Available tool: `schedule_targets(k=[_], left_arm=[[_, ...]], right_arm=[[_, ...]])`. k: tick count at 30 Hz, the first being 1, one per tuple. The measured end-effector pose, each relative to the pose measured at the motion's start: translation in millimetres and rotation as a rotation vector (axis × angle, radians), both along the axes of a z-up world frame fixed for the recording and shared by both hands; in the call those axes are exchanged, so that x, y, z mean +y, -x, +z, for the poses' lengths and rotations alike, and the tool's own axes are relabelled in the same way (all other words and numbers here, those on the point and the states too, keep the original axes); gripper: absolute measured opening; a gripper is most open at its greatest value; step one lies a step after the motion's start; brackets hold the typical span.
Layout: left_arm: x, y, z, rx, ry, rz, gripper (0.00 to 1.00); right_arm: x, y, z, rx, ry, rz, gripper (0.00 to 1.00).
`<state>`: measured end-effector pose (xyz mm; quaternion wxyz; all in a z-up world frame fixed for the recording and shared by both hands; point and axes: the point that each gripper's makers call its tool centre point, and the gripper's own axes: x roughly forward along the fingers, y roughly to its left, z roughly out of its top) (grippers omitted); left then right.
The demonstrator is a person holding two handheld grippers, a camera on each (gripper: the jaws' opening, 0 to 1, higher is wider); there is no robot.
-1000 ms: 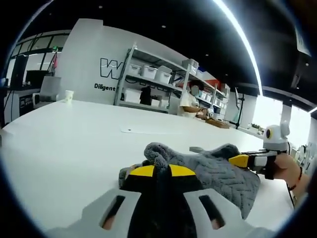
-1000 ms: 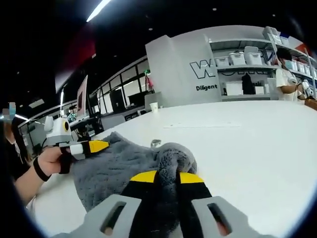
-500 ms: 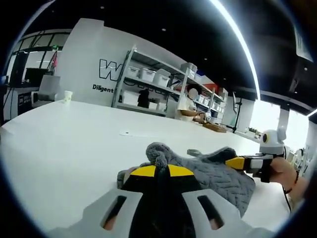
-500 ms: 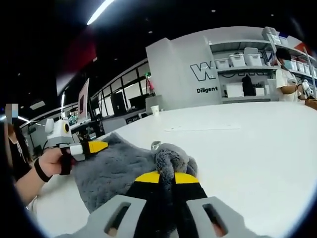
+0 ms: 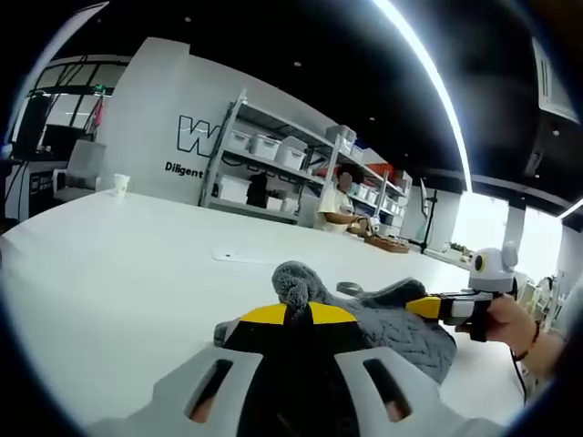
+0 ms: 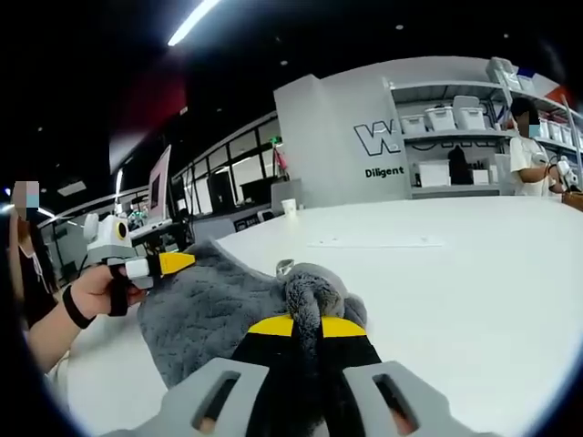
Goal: Open the folded towel by lifting each exposed corner and separating the folded layers until the towel lies flat within the target outline without major curled edges
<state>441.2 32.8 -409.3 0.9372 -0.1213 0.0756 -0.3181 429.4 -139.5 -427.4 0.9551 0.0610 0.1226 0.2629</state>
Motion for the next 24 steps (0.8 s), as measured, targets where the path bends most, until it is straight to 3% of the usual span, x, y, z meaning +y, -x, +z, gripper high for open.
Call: schedule_targets(k=[24], left_arm=[[0.5,1.8,14.3,-0.034,0.018,-0.025,0.04]], right_arm=[[8.8,28.8,7.1,-0.049,0.016,0.016,0.0]])
